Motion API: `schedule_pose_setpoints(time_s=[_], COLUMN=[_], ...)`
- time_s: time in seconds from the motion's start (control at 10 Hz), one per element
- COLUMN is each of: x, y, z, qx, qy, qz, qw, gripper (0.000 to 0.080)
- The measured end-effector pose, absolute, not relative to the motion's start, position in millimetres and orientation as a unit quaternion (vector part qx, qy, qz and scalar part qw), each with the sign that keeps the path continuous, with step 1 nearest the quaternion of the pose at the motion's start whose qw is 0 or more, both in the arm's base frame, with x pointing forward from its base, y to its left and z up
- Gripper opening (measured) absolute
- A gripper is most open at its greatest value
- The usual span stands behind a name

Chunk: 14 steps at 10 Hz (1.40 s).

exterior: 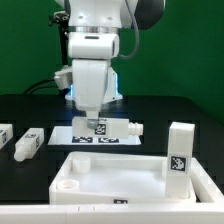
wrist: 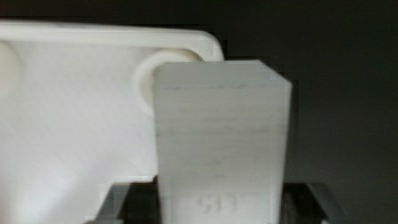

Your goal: Assemble desk

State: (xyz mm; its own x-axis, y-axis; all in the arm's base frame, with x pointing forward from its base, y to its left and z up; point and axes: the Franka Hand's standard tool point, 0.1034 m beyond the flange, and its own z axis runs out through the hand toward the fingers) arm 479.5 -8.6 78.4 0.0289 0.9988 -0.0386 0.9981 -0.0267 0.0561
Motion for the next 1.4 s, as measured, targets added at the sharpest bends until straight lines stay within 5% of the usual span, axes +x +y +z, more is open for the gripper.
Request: schedule_pose_setpoints(time_s=[0.2, 0.8, 1.2, 1.4], x=[454.5, 447.5, 429.3, 428.7], y=[24.5, 0.4, 43.2, 36.3], z=[67.2, 67.7, 31.4, 31.6], qx=[0.627, 0.483, 0.315, 0.271], qy=[0.778, 0.875, 0.949, 0.962], qz=[-0.002, -0.023, -0.026, -0.034], qw=[0.035, 0.036, 0.023, 0.023], gripper=[0.0282, 0.0282, 0.0282, 0.0282])
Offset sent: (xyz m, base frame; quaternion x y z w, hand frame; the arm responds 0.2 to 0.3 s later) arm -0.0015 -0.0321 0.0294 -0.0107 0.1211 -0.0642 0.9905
